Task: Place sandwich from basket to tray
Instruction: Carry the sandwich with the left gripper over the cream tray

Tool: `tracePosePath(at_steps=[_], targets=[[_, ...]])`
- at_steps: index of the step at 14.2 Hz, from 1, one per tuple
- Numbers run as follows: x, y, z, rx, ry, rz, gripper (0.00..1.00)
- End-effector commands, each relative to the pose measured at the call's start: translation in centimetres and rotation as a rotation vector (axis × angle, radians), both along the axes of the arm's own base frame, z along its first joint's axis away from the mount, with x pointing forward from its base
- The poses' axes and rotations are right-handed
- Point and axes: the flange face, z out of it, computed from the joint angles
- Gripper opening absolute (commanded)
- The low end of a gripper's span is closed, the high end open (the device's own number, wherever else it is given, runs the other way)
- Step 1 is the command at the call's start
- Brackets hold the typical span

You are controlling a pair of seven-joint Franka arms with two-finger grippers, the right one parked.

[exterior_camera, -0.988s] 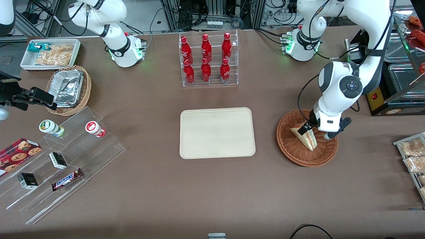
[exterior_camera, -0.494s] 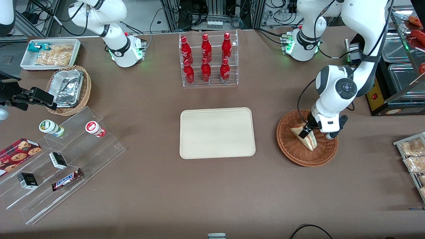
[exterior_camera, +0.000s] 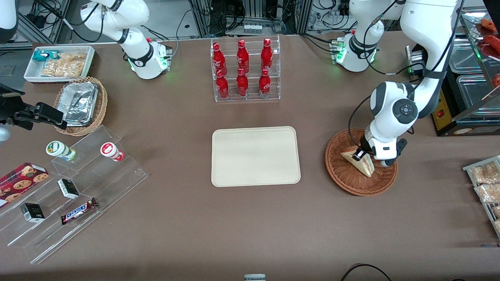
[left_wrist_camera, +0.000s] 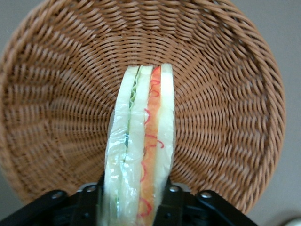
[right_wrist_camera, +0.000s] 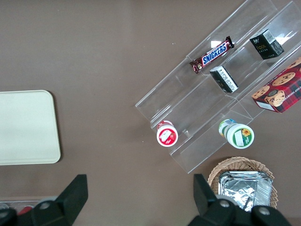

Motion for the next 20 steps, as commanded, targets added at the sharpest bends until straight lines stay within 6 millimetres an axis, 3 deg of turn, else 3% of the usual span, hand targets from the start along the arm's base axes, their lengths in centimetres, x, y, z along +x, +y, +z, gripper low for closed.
tracePosePath(at_steps=[1, 3, 4, 10, 15, 20], targets=[[2.5, -3.2, 5.0, 0.004, 0.059, -0.186, 0.03], [4.4, -7.0, 6.5, -0.009, 0.074, -0.368, 0.01], [4.7, -11.2, 6.4, -0.014, 0.093, -0.425, 0.00], [3.3, -27.8, 1.8, -0.011, 0.097, -0.515, 0.00], [-0.7, -37.8, -0.1, -0.026, 0.047, -0.538, 0.00], [-2.6, -41.2, -2.0, -0.040, 0.022, -0.604, 0.00]])
